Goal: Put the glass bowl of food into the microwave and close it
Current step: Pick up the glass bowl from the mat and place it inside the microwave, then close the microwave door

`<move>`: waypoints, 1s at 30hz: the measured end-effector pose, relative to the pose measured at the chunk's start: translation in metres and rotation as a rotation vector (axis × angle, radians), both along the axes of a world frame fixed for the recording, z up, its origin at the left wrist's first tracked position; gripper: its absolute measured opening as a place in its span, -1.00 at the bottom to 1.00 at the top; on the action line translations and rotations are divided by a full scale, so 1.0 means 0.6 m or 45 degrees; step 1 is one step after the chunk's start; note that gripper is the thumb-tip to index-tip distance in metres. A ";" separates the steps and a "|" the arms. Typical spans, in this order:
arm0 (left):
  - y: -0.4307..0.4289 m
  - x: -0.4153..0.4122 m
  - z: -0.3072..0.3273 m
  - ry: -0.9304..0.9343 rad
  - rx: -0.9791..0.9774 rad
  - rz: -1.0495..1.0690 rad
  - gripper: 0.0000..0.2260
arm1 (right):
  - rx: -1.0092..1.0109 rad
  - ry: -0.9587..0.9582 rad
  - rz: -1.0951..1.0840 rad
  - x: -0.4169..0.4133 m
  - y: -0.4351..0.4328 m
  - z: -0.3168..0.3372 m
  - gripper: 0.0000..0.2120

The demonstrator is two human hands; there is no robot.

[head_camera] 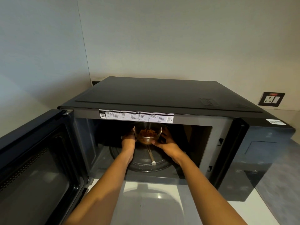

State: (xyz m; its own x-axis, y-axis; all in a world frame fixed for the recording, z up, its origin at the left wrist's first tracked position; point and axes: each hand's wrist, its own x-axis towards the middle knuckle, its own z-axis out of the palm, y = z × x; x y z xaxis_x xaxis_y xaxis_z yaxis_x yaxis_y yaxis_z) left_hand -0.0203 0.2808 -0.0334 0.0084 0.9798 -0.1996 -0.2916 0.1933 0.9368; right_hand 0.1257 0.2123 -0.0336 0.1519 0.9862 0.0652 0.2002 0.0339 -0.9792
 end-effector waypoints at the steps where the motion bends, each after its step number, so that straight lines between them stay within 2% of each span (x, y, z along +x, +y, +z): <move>1: -0.007 0.000 0.001 -0.010 0.000 0.008 -0.66 | -0.001 -0.019 -0.005 0.000 -0.006 0.000 -0.30; 8: -0.060 -0.008 0.012 0.122 0.013 0.036 -0.69 | 0.011 -0.120 -0.011 -0.002 -0.052 0.006 -0.38; 15: -0.138 -0.033 0.056 0.229 0.173 -0.009 -0.74 | 0.070 -0.417 -0.153 -0.012 -0.128 0.005 -0.52; 23: -0.264 -0.110 0.138 0.873 0.502 0.183 -0.69 | 0.251 -0.807 -0.417 -0.030 -0.261 -0.014 -0.71; 27: -0.346 -0.166 0.187 1.373 0.821 0.468 -0.70 | 0.203 -0.905 -0.497 -0.025 -0.349 -0.033 -0.72; 30: -0.392 -0.208 0.222 1.617 0.994 0.664 -0.70 | 0.065 -0.935 -0.496 -0.015 -0.407 -0.049 -0.67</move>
